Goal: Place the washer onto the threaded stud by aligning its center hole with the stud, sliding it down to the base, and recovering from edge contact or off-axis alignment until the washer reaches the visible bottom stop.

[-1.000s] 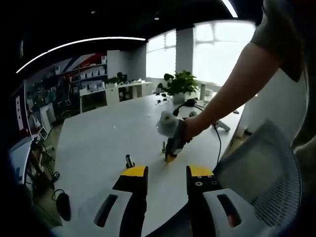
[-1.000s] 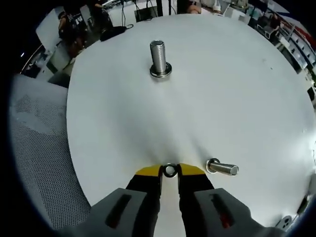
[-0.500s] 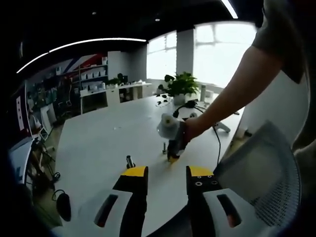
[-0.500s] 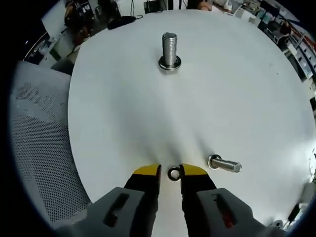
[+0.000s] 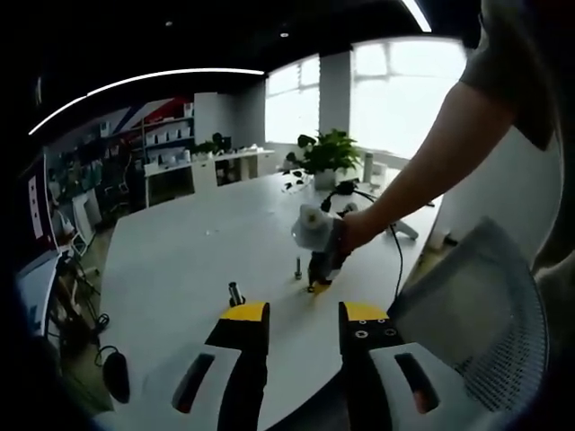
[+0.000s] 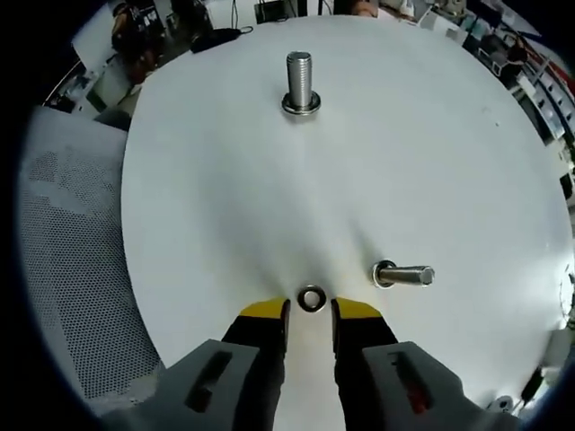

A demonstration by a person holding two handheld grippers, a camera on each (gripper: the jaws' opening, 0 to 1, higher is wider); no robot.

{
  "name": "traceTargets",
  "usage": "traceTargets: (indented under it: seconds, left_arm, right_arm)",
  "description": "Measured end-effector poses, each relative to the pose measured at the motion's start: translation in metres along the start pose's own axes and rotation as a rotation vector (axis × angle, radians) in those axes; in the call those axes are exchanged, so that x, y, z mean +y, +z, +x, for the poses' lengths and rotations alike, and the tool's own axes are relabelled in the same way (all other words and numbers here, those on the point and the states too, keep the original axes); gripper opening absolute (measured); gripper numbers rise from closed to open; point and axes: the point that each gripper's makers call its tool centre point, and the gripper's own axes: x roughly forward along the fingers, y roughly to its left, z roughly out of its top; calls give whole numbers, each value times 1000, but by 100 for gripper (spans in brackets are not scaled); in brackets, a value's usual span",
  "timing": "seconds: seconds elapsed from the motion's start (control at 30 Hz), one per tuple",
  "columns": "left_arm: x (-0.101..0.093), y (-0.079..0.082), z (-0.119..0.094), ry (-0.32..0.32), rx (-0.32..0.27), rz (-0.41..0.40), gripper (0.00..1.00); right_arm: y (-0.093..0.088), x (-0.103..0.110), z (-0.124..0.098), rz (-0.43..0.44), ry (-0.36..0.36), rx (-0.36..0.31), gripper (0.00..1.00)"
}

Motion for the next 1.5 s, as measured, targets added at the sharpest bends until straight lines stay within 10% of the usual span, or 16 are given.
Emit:
traceTargets:
  seconds: [1.0,1.13,1.5]
  left_arm:
    - [1,-2,1,9,14,8,29]
    - [1,-3,1,10,17,8,29]
    - [1,-4,1,9,21,5,29]
  right_arm:
    - [3,3,4,-128,-7,216,15]
    - [2,1,3,-2,15,190,15]
    - [2,0,2,-18,-10,93,14]
